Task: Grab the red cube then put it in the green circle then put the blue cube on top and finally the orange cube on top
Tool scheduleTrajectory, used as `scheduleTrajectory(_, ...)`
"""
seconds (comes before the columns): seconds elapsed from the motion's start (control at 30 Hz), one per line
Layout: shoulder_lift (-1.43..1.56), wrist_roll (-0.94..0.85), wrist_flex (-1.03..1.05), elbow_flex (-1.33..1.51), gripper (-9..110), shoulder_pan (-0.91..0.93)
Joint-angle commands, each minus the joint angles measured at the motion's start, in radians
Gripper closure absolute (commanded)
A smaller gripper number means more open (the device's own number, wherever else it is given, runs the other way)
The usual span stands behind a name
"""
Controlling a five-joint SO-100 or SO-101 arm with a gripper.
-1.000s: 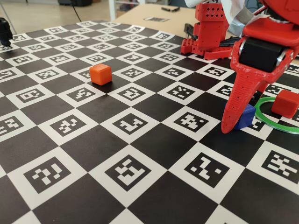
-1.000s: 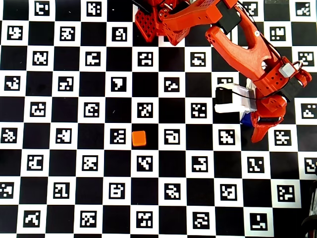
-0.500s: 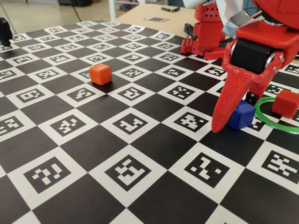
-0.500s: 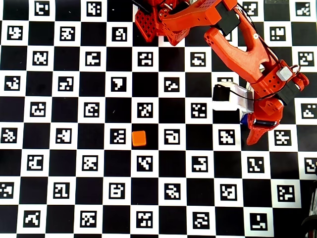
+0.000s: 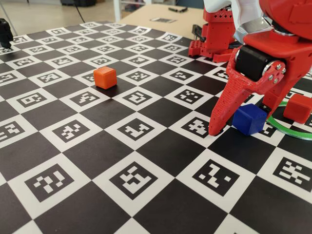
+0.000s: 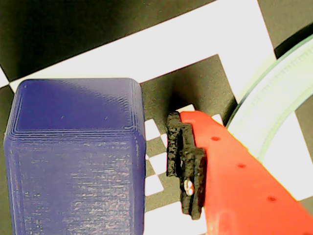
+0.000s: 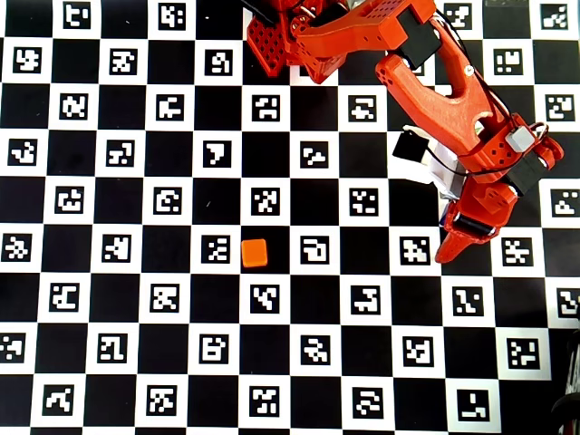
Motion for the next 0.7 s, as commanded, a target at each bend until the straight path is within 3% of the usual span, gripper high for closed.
scheduleTrajectory(0.0,0.040,0.006,-0.003,-0.023,58,0.015)
scheduleTrajectory(0.17,0.043,0.005,-0.005,-0.025,64,0.021)
scheduleTrajectory(0.53,0.078,0.003,-0.034,0.008,90,0.055)
scheduleTrajectory(0.67,0.078,-0.006,-0.035,0.009,95,0.057)
